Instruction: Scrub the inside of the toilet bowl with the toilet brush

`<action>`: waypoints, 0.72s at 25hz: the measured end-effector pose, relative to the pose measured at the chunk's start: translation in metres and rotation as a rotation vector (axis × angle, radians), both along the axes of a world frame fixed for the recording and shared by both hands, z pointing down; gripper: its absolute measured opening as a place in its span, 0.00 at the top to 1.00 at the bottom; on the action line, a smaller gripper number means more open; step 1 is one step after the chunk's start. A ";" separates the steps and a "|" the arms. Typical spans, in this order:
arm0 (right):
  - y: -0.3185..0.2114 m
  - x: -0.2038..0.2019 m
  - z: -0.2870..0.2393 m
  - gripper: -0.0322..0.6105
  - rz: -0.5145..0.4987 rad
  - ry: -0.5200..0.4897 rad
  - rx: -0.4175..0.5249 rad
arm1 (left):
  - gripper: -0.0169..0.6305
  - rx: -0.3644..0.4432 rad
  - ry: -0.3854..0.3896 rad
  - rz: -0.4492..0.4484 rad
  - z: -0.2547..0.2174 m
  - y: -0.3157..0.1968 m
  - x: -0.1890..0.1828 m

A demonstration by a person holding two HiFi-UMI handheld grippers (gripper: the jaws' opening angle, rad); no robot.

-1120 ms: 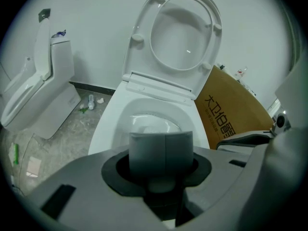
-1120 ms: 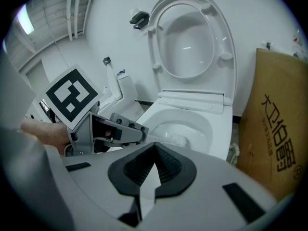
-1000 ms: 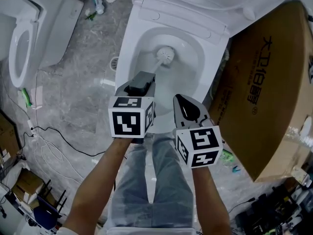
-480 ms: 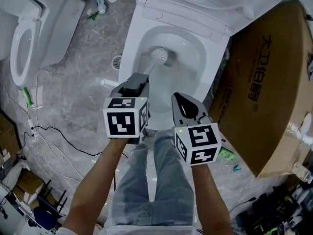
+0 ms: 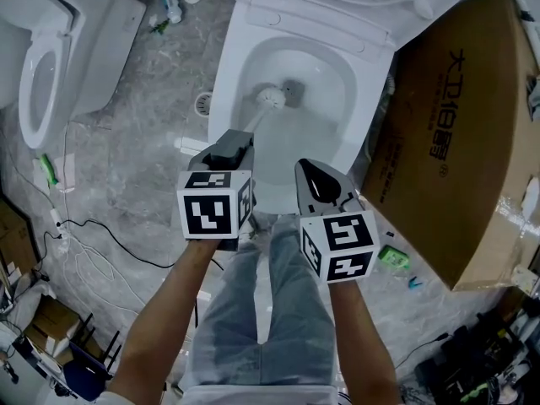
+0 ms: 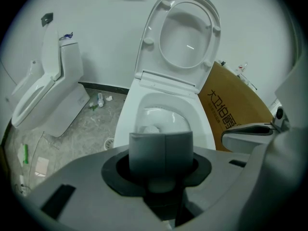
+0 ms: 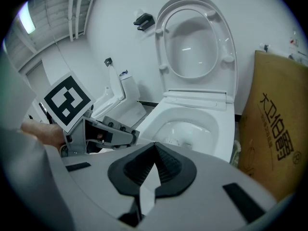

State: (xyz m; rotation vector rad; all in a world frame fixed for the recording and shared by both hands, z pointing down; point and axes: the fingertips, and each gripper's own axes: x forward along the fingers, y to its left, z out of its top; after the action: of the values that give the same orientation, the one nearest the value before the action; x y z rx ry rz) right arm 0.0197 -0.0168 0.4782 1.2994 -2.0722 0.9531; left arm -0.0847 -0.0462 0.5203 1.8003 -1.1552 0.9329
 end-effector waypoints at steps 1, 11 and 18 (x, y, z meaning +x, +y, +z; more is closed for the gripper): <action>0.002 0.000 0.000 0.95 0.005 0.001 0.000 | 0.73 -0.003 0.000 0.003 0.000 0.003 -0.001; 0.021 0.006 -0.003 0.95 0.055 0.005 0.003 | 0.73 -0.045 -0.008 0.046 0.007 0.037 0.003; 0.031 0.013 -0.001 0.95 0.078 0.002 -0.005 | 0.73 -0.064 0.001 0.078 0.012 0.051 0.016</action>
State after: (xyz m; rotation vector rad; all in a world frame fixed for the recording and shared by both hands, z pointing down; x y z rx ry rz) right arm 0.0327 0.0142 0.4777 1.3871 -2.0294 0.9900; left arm -0.0687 0.0050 0.5322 1.8044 -1.0494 1.0027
